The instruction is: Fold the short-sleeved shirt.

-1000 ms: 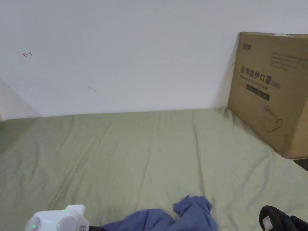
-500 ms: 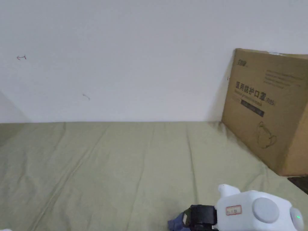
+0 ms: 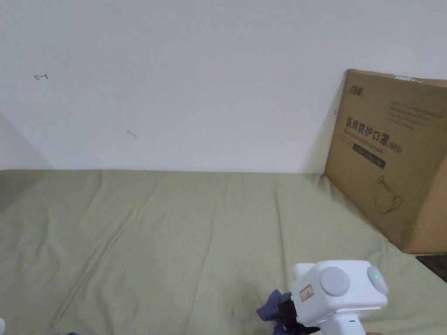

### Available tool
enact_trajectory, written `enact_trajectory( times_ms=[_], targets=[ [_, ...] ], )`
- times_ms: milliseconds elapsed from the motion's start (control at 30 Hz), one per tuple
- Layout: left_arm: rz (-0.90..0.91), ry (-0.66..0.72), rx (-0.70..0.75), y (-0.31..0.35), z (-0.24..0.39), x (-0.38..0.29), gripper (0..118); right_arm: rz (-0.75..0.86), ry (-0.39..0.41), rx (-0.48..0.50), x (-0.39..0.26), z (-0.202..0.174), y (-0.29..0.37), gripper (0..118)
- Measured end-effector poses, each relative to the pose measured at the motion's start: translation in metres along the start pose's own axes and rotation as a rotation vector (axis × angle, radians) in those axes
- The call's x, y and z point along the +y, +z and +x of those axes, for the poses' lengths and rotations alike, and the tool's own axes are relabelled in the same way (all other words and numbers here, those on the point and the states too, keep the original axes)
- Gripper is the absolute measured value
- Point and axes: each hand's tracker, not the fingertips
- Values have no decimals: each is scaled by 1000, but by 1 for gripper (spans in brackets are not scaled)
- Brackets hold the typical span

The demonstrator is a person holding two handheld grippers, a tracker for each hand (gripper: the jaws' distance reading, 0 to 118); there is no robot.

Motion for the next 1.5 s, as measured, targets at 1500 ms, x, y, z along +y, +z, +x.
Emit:
enact_trajectory(
  times_ms=[1500],
  targets=[
    [398, 9, 40, -58, 134, 373, 2, 791, -8, -226, 280, 37, 258, 13]
  ],
)
